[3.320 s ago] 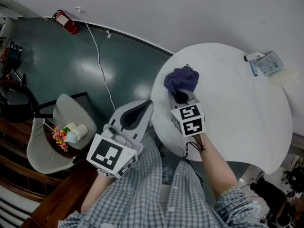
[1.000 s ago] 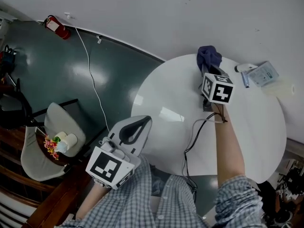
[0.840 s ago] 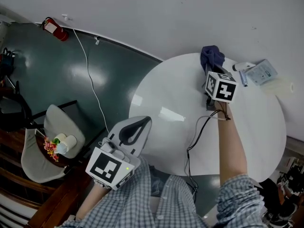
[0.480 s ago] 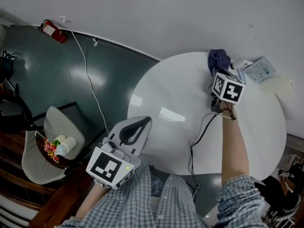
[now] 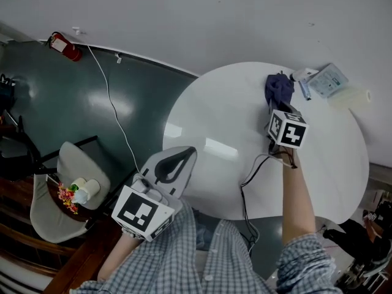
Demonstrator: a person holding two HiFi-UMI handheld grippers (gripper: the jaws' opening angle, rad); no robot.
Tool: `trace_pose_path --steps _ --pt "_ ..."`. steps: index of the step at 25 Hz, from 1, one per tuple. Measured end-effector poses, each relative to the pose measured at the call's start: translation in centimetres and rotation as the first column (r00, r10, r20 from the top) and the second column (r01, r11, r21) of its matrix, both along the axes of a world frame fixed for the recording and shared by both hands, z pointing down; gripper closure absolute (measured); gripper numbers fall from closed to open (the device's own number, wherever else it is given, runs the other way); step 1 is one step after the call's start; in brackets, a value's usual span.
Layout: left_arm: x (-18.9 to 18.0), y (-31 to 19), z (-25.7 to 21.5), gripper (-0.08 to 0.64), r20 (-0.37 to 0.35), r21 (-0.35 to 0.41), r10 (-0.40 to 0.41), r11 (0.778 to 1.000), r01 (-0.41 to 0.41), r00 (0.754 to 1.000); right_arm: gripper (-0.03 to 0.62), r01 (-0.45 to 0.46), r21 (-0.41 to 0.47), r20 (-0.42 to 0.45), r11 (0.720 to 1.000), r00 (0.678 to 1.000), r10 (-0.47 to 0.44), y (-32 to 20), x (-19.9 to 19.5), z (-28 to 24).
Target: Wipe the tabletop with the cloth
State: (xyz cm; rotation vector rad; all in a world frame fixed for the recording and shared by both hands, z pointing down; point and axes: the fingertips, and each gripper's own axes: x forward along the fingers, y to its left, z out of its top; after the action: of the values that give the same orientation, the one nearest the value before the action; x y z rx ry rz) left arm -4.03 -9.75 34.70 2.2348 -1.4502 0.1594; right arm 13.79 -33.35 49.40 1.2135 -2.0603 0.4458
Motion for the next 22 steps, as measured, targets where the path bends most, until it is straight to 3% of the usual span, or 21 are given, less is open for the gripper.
trace_pose_path --steps 8,22 --pt "0.0 1.2 -1.1 0.555 0.017 0.031 0.062 0.998 -0.063 0.998 0.569 -0.046 -0.02 -0.03 0.999 0.999 0.046 7.3 3.9 0.7" --pt "0.4 2.5 -2.9 0.555 0.04 0.085 0.191 0.977 -0.194 0.981 0.569 -0.225 -0.087 -0.029 0.97 0.974 0.223 20.6 9.4 1.4"
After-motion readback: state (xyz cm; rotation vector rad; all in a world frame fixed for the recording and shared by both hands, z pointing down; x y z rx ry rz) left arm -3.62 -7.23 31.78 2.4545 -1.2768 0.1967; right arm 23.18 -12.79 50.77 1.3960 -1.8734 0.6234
